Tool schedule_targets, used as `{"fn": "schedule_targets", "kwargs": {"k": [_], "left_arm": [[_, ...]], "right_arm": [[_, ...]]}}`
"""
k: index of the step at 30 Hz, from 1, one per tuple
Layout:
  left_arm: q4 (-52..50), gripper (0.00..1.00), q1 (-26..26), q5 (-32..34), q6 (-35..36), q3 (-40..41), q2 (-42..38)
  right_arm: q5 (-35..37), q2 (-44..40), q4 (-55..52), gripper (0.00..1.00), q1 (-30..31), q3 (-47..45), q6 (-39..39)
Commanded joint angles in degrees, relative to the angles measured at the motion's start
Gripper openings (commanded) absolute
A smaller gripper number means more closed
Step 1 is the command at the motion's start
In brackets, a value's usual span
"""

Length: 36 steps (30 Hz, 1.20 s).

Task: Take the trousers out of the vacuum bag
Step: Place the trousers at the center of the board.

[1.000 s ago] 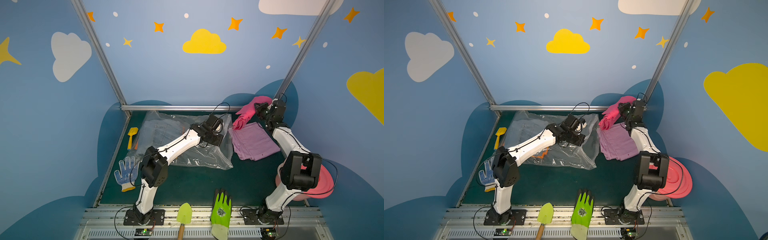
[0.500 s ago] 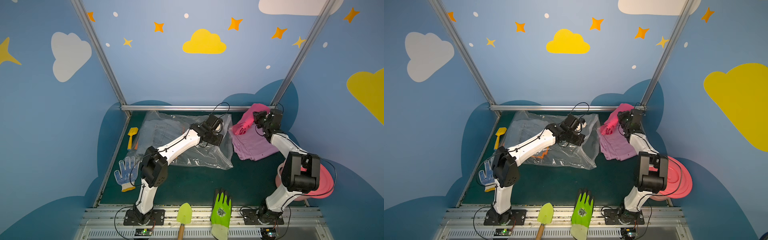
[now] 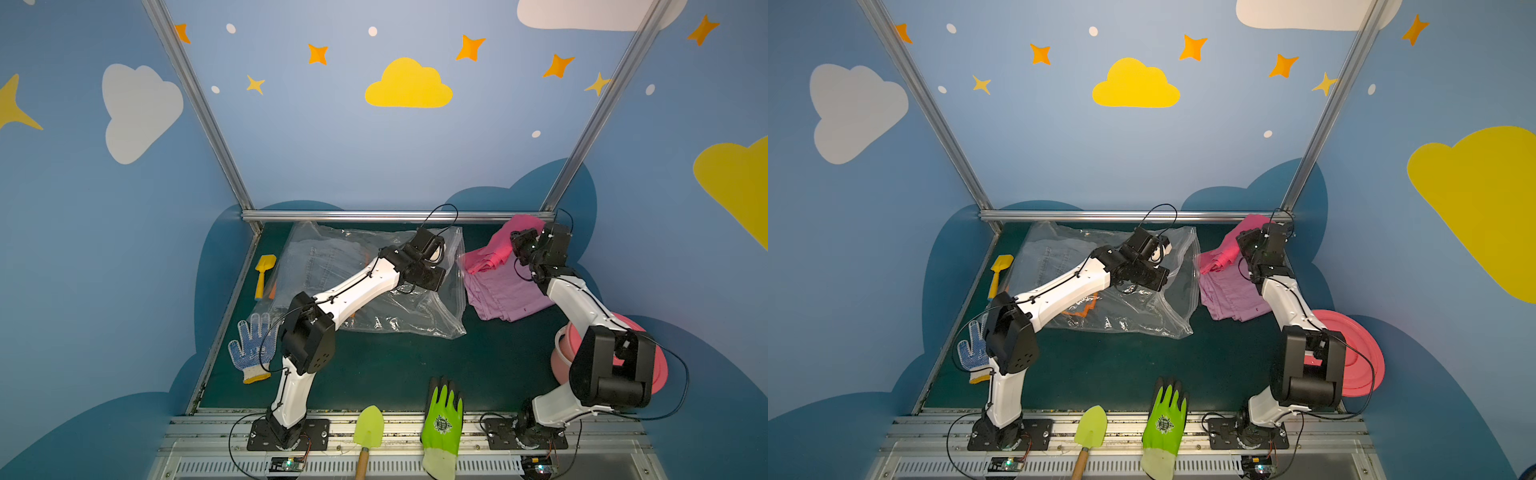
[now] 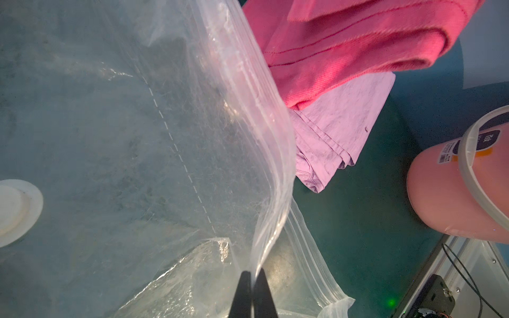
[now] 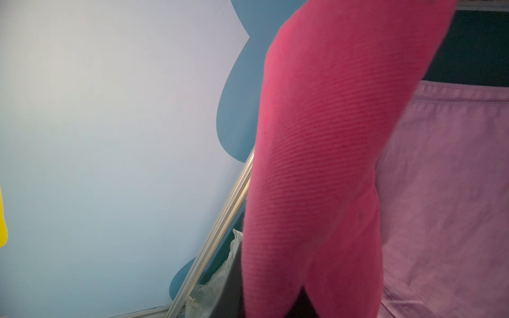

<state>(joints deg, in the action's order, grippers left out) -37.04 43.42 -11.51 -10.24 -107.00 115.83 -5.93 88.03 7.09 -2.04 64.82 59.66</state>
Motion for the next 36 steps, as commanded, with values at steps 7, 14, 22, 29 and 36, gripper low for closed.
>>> {"fn": "schedule_targets", "kwargs": {"k": [7, 14, 22, 29, 36], "left_arm": [[-0.23, 0.05, -0.35, -1.90, -0.34, -0.07, -0.35], [-0.23, 0.05, -0.35, -2.10, -0.54, 0.31, -0.49], [-0.23, 0.05, -0.35, -2.44, -0.66, 0.09, -0.05], [-0.23, 0.05, -0.35, -2.38, -0.66, 0.28, -0.13], [-0.32, 0.05, -0.35, -2.36, -0.71, -0.03, 0.18]], "right_arm": [[2.83, -5.44, -2.42, 0.00, 1.53, -1.36, -4.33], [4.41, -6.89, -3.02, 0.00, 1.69, -5.62, -4.03], [5.23, -7.67, -2.73, 0.00, 1.60, -9.02, -3.94], [5.37, -8.15, -2.69, 0.00, 1.34, -11.83, -3.93], [5.23, -8.42, -2.78, 0.00, 1.08, -15.06, -4.20]]}}
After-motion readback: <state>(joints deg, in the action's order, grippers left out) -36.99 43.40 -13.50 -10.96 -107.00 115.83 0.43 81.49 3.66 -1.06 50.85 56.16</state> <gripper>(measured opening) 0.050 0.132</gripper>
